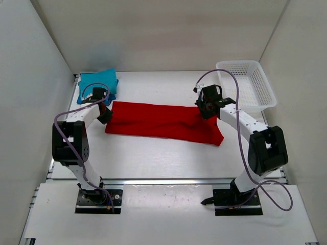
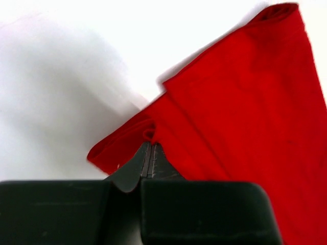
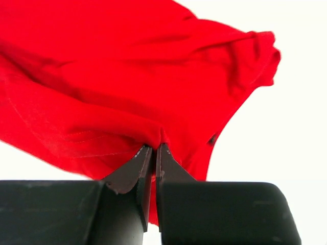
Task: Fold and stack the t-shirts
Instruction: Fold the other side of the tshirt into a rectangle, then rotate the tshirt 90 degrees
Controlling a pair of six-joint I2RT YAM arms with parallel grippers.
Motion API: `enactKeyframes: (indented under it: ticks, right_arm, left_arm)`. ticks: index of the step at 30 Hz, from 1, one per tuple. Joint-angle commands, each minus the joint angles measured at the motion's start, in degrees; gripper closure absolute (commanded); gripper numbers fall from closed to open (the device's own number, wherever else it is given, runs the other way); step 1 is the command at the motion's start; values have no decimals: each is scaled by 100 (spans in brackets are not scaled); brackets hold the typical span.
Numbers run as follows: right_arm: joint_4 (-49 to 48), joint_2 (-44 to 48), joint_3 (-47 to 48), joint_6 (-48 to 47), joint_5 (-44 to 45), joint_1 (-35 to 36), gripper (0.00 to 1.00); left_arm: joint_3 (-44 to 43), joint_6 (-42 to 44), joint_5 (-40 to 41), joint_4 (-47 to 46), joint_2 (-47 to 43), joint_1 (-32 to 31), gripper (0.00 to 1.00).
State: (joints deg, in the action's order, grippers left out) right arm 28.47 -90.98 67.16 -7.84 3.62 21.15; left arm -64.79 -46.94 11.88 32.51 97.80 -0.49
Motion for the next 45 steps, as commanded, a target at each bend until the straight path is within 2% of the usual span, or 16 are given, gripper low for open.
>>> enactKeyframes:
  ticks: [1,5,7,8,9,10,11,12,14,17,22,26,29,37,45]
  right_arm:
    - [-333,-227,342,-297,43,-137,100]
    - [-596,-595,552,-254,-54,-278,100]
    - [-833,-702,562,-183,-159,-356,100]
    - [-991,-780,640,-148,-133,-374,100]
    - [-1071,-894,745,-139,-151,-496,100]
    - [-1098,-1000,790,-148,-168,-524,98]
    - [-1194,-1027,869,-105,-168,-585,91]
    - [-1264,-1123,965,-87,-142,-638,72]
    - [-1081,-1167,1141,-148,-73,-638,43]
    - [-939,-800,994,-35,-167,-542,29]
    - [-1562,588,-351,756,-1107,-244,22]
    - [-1827,810,-1064,1537,-1775,-163,21]
    - [-2440,714,-1476,1960,-2416,-146,21]
    - [-3066,-42,-1170,2058,-2910,-190,18]
    - [-3093,-806,-696,2102,-2920,-208,20]
  left_arm:
    - [-323,-105,-1,-69,116,31,100]
    - [-665,-26,130,62,424,14,100]
    - [-780,44,26,45,503,49,85]
    - [-859,79,16,1,590,40,67]
    - [-929,71,16,-25,609,40,40]
    - [-1034,106,68,-17,583,40,27]
    - [-1079,141,112,9,565,40,3]
    - [-1157,158,191,1,556,40,1]
    - [-1237,246,297,79,442,40,1]
    - [-1264,378,376,36,179,-21,1]
    - [-1307,633,175,-201,90,-416,1]
    - [-1676,940,-45,-122,546,-881,2]
    - [-1851,1037,-282,-166,889,-1050,1]
    - [-1852,1108,-520,-482,1321,-1190,2]
    - [-1264,1099,-546,-614,1365,-1041,2]
